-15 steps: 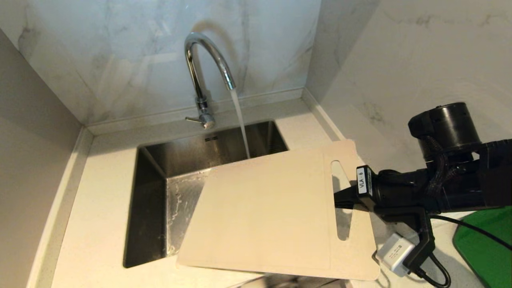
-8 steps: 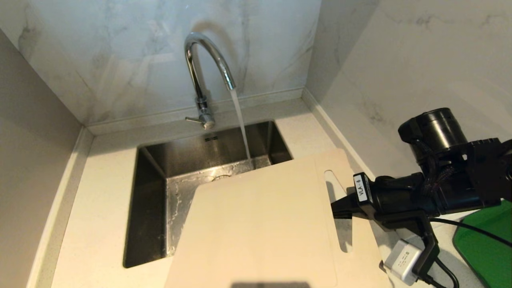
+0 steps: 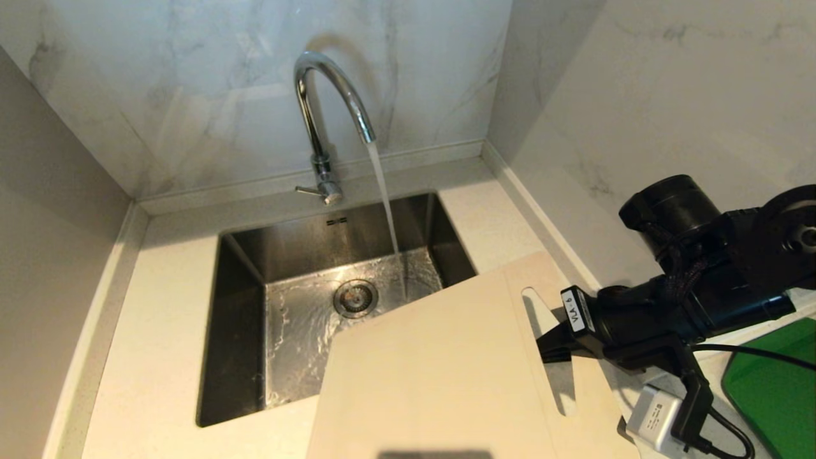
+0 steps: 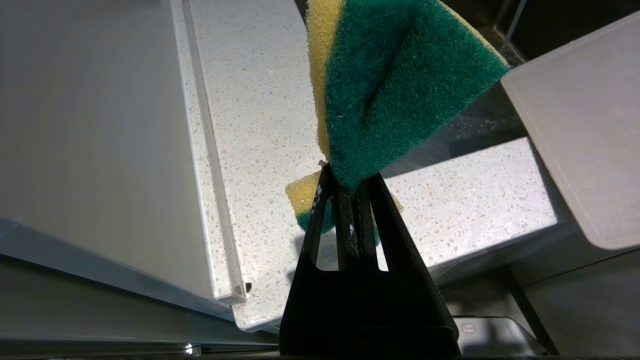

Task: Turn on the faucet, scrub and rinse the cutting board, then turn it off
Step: Scrub the cutting board underwater

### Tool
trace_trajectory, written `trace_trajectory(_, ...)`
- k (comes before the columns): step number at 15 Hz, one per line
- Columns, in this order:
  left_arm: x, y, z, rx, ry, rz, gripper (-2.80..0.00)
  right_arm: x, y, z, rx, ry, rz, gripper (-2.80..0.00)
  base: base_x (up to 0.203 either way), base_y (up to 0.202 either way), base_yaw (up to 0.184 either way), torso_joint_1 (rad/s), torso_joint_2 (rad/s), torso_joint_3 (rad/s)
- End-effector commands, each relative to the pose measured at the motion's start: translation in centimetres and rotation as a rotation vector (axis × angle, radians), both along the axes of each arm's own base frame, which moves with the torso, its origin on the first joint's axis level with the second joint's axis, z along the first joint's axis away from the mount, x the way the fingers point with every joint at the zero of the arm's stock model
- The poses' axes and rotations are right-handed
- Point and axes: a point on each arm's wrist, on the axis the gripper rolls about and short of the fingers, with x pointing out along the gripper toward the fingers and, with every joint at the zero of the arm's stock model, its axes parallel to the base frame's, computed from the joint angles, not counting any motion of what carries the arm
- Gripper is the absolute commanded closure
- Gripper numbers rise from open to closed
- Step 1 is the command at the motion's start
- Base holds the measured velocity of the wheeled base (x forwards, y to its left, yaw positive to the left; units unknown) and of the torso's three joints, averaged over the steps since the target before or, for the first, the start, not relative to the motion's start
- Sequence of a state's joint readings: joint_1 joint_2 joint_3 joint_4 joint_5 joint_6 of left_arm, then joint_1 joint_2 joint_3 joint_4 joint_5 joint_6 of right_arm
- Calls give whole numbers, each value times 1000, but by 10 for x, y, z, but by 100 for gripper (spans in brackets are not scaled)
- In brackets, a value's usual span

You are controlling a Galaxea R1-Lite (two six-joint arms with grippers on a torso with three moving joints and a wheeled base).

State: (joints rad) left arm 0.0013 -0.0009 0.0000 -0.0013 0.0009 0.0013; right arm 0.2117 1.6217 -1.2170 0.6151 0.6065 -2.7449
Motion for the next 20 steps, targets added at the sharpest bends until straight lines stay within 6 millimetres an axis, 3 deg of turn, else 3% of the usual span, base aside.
trace_trajectory(1,0,0,0,-1,2,1,0,2,0,0,-45,-12,-13,0,0,0,0,0,0,0)
trace_trajectory(7,0,0,0,0,2,0,0,3,-3,24,-121,-142,-86,0,0,0,0,0,0,0)
trace_trajectory(11,0,0,0,-1,2,1,0,24,1,48,-106,-252,-105,0,0,0,0,0,0,0)
trace_trajectory(20,0,0,0,0,2,1,0,56,8,59,-87,-304,-106,0,0,0,0,0,0,0)
